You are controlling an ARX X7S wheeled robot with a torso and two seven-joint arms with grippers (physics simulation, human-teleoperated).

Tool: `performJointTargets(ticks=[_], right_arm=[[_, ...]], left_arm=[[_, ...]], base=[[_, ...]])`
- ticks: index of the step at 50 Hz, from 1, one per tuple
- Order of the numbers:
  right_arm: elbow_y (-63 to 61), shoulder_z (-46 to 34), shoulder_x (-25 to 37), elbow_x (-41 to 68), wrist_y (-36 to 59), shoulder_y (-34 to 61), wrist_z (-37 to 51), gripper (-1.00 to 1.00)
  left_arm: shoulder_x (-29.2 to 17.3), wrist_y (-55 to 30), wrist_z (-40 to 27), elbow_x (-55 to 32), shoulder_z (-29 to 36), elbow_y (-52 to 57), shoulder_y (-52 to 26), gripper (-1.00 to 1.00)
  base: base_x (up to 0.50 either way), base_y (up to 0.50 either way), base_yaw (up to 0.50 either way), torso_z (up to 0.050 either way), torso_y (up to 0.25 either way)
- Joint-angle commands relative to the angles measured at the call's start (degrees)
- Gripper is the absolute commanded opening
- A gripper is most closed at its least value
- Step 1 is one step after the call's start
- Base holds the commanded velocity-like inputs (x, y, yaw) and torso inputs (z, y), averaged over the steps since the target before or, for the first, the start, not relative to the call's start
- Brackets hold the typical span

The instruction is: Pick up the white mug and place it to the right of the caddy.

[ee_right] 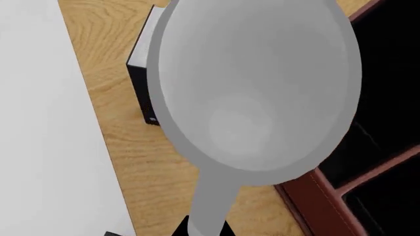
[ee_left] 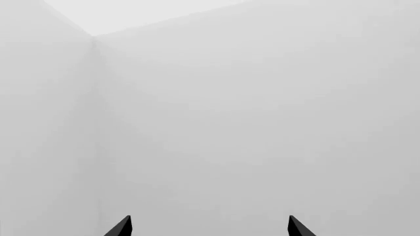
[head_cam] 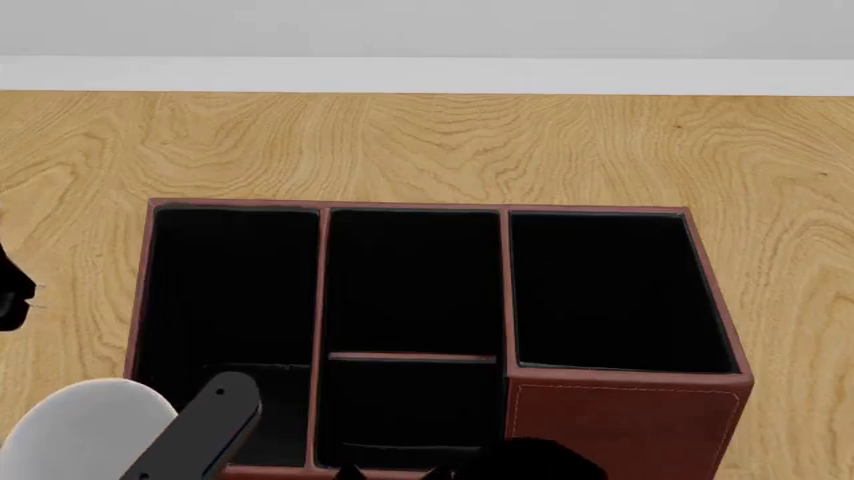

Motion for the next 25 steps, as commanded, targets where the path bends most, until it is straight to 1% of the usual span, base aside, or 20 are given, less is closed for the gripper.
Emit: performJointTargets(ticks=[1,25], right_arm=[[-1.19,1.68,1.89,2.88,-0.91,2.21,2.18,-1.00],[-2.73,3.99,6.57,10.22,-3.62,7.73,6.47,-1.00]], left_arm=[[-1.73,0.74,-2.83,-2.83,0.25,0.06,-0.63,1.00],[-4.13,2.65,-6.74,-6.91,1.49,-0.52,-1.77,1.00]], base=[[0.00,0.00,0.00,0.000,0.010],[0.00,0.00,0.00,0.000,0.000]])
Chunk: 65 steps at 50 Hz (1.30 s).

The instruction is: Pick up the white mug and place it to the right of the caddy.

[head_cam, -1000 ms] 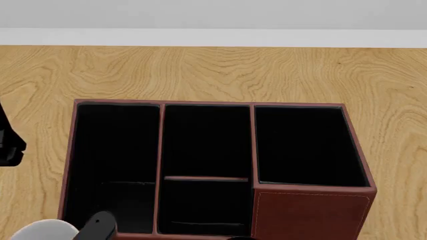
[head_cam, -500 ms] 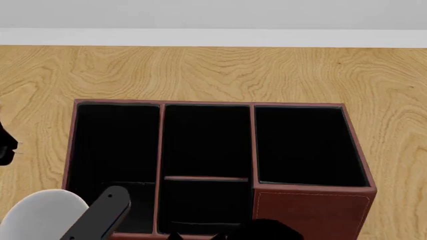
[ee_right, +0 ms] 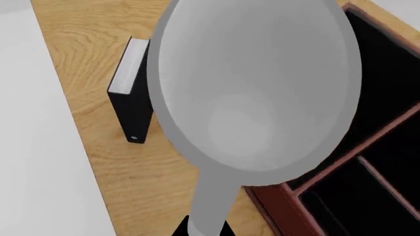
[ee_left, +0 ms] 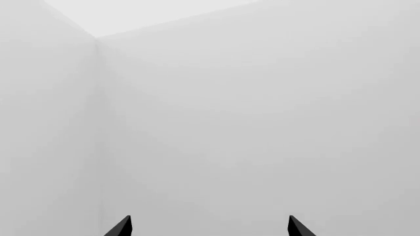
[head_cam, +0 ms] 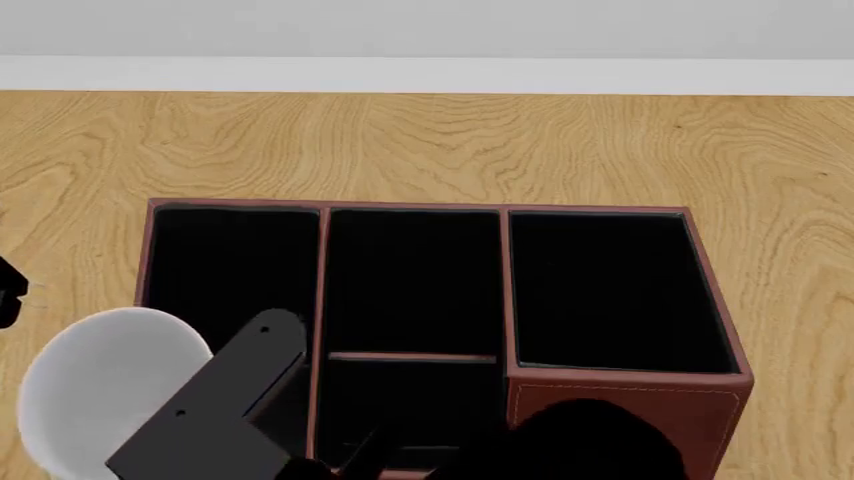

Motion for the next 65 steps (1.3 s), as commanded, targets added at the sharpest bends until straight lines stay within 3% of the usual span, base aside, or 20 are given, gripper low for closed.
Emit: performJointTargets(ticks=[1,23,65], right_arm=[[-0.75,1.62,2.43,2.51,-0.88,2.76,1.75,-1.00],[-0.30,3.88,7.43,5.13,-2.03,5.37,1.94,-1.00],[-0.84,6.42,16.88,8.48,-3.63,7.96,4.02,-1.00]], left_arm=[[-1.08,0.65,-1.77,-2.10,0.20,-0.03,-0.54,1.00],[-3.41,2.43,-4.93,-4.86,1.98,-0.11,-1.49,1.00],[-4.45,6.59,-4.98,-3.93,5.85,-2.81,-1.92,1.00]], base=[[0.00,0.00,0.00,0.000,0.010],[0.00,0.00,0.00,0.000,0.000],[0.00,0.00,0.00,0.000,0.000]])
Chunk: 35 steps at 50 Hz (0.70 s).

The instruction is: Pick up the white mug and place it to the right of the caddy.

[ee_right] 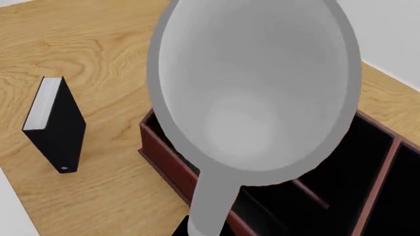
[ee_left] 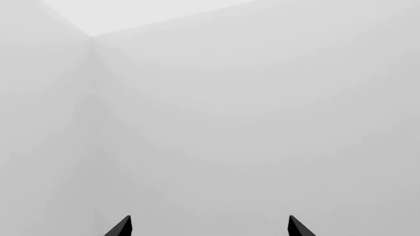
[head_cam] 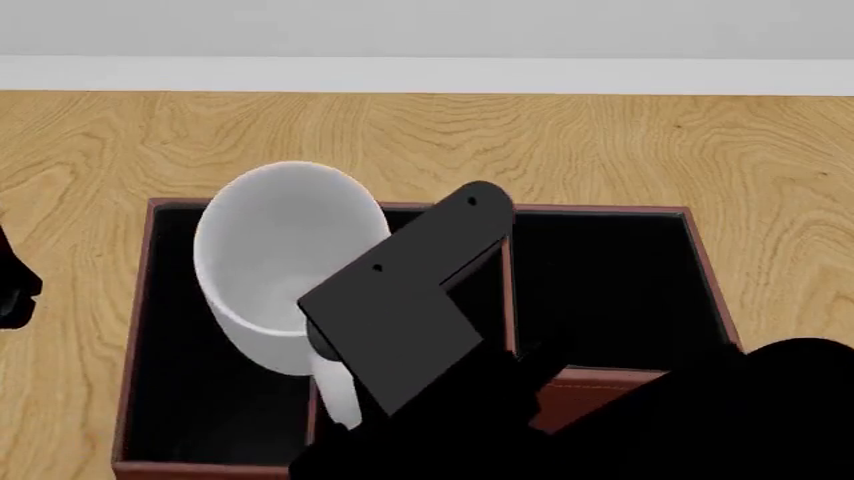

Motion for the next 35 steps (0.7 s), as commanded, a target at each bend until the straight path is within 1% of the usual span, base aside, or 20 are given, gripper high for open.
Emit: performJointTargets(ticks=[1,20,35], right_arm=[[-0.06,1.03,2.47,0.08,-0.08,1.03,0.64,-1.00],[0.77,2.13,7.45,2.39,-0.16,3.14,1.46,-1.00],[-0.10,3.78,11.79,3.21,-0.48,3.05,1.07,-1.00]], left_arm=[[-0.19,1.29,0.32,0.32,0.70,-0.64,-0.04,1.00],[-0.58,2.24,0.48,0.54,1.63,-1.21,-0.23,1.00],[-0.61,2.56,0.47,0.63,2.61,-1.90,-0.94,1.00]], base=[[0.00,0.00,0.00,0.000,0.000],[0.00,0.00,0.00,0.000,0.001],[0.00,0.00,0.00,0.000,0.001]])
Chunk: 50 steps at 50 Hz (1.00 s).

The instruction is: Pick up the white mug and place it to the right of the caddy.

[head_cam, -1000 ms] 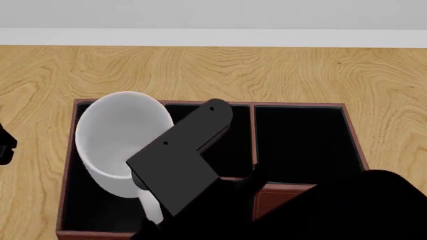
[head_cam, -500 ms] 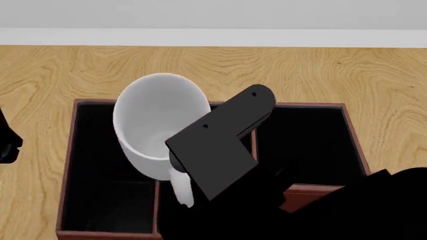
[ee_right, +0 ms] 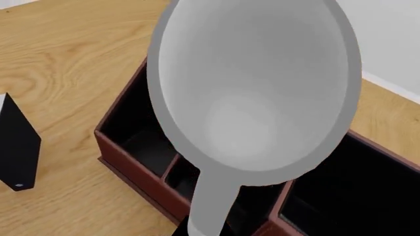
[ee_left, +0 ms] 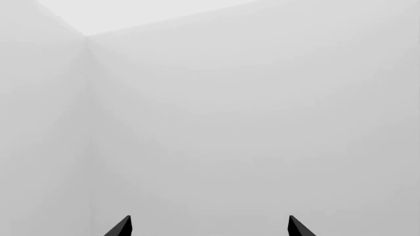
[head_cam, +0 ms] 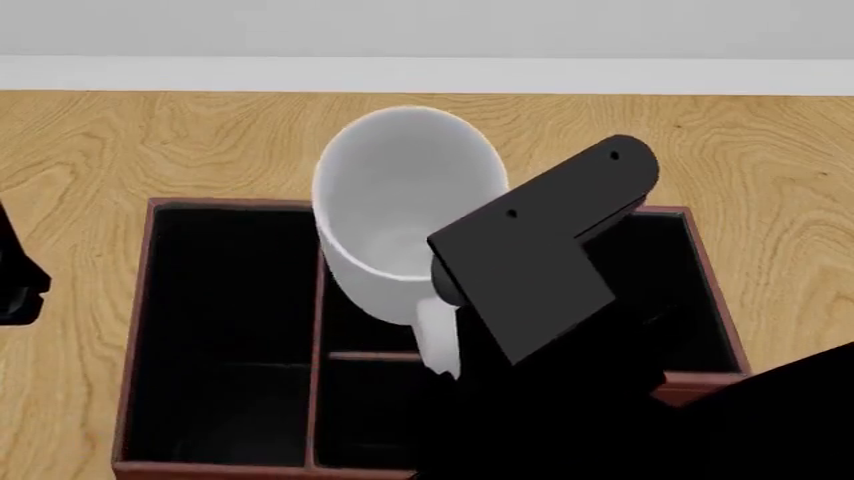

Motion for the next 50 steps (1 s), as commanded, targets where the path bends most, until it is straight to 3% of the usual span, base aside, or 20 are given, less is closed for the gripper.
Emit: performJointTargets(ticks=[1,50], right_arm=[[-0.14,1.48,3.13,-0.46,0.46,0.87,-0.08,-1.00],[3.13,4.91,12.80,-1.34,1.25,1.25,-4.01,-1.00]], left_arm=[[0.07,0.59,0.28,0.44,0.91,-0.87,-0.43,1.00],[-0.21,4.06,1.95,2.68,3.01,-3.78,-0.18,1.00]], base=[[0.00,0.00,0.00,0.000,0.000],[0.00,0.00,0.00,0.000,0.001]])
